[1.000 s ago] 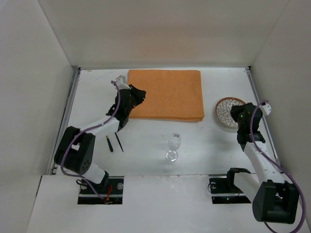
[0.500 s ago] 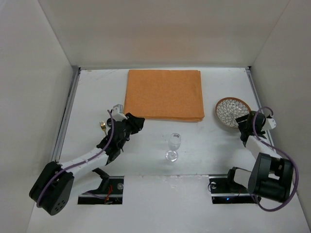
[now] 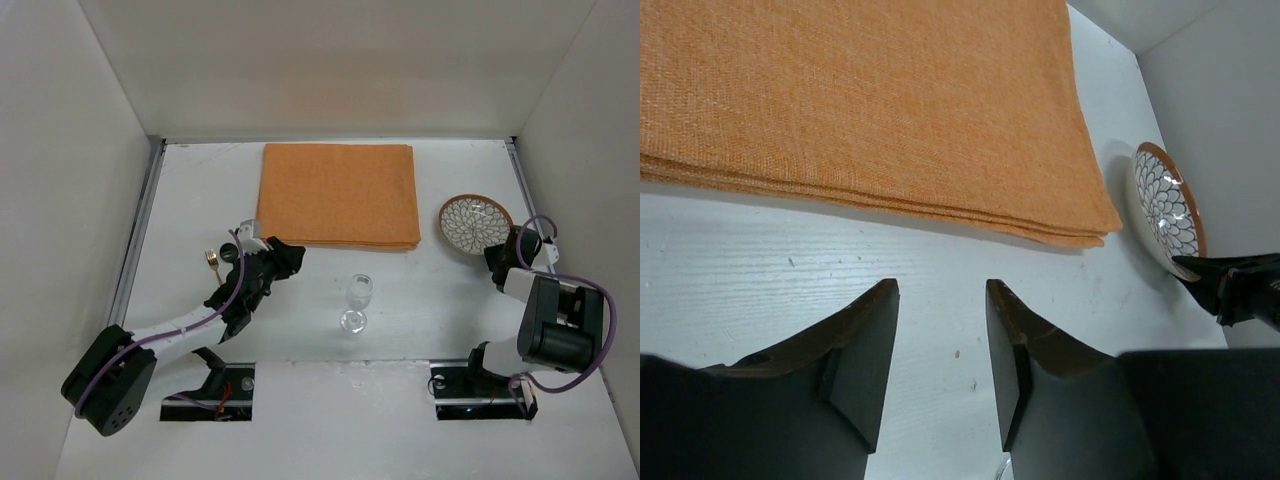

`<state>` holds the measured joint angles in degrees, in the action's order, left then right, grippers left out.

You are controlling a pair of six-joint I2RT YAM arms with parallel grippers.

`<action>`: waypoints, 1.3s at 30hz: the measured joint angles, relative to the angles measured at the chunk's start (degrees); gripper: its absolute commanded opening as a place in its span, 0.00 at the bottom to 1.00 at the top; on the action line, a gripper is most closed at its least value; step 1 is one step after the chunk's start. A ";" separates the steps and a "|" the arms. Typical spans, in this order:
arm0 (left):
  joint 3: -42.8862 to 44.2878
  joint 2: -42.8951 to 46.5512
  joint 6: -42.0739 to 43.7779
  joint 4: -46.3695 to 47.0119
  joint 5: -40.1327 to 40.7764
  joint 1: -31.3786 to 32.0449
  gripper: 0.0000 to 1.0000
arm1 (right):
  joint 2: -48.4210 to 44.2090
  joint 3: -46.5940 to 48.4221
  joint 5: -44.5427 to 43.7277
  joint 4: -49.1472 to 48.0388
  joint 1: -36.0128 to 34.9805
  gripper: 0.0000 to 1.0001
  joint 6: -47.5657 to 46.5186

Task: Set the dinner table for one person

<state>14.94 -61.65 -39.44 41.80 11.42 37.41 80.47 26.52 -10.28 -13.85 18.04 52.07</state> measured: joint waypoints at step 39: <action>-2.49 0.00 -0.04 3.39 3.61 -3.82 0.56 | 38.82 52.96 9.03 4.28 -37.59 0.10 2.84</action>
<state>12.45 -61.65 -39.48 45.19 15.03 33.58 119.28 79.48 -1.26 -9.56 -19.55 54.92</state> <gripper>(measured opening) 0.553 0.120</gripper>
